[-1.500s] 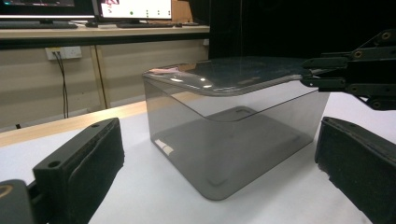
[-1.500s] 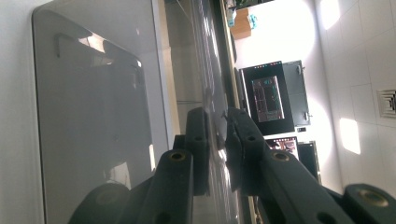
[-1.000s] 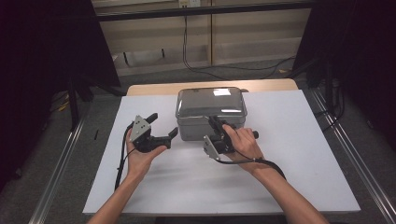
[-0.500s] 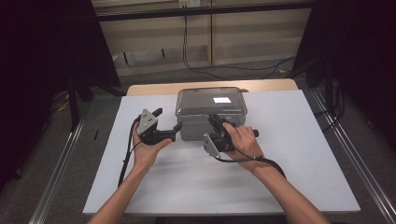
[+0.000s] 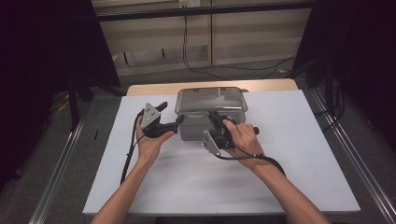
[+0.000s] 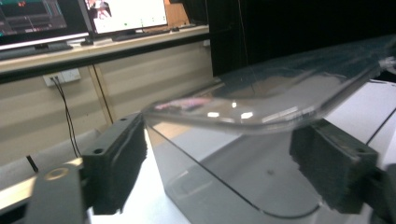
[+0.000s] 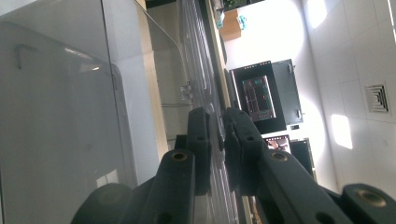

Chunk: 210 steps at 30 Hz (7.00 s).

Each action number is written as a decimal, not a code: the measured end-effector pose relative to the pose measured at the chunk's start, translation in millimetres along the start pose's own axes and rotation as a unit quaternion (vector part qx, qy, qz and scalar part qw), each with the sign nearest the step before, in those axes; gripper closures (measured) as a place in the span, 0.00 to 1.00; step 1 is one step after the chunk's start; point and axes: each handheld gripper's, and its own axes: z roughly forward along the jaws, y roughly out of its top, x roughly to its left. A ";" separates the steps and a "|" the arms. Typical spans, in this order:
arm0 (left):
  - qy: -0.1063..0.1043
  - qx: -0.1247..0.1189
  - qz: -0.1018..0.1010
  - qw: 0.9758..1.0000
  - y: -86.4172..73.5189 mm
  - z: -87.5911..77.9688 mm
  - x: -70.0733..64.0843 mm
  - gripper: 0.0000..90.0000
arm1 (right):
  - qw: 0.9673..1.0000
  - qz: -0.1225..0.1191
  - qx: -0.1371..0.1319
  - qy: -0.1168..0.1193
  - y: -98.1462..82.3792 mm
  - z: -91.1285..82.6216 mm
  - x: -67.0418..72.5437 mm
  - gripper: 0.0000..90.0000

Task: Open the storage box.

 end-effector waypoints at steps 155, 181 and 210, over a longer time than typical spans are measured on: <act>-0.002 -0.021 0.001 1.000 35.8 48.7 36.9 0.71 | 0.861 0.497 -0.096 0.051 -136.7 55.9 -61.6 0.65; 0.006 -0.029 0.006 1.000 42.6 54.8 41.3 0.78 | 0.855 0.511 -0.080 0.045 -154.8 73.7 -56.2 0.61; 0.010 -0.020 0.014 1.000 50.9 62.8 51.7 0.83 | 0.839 0.535 -0.073 0.060 -161.8 106.2 -54.1 0.68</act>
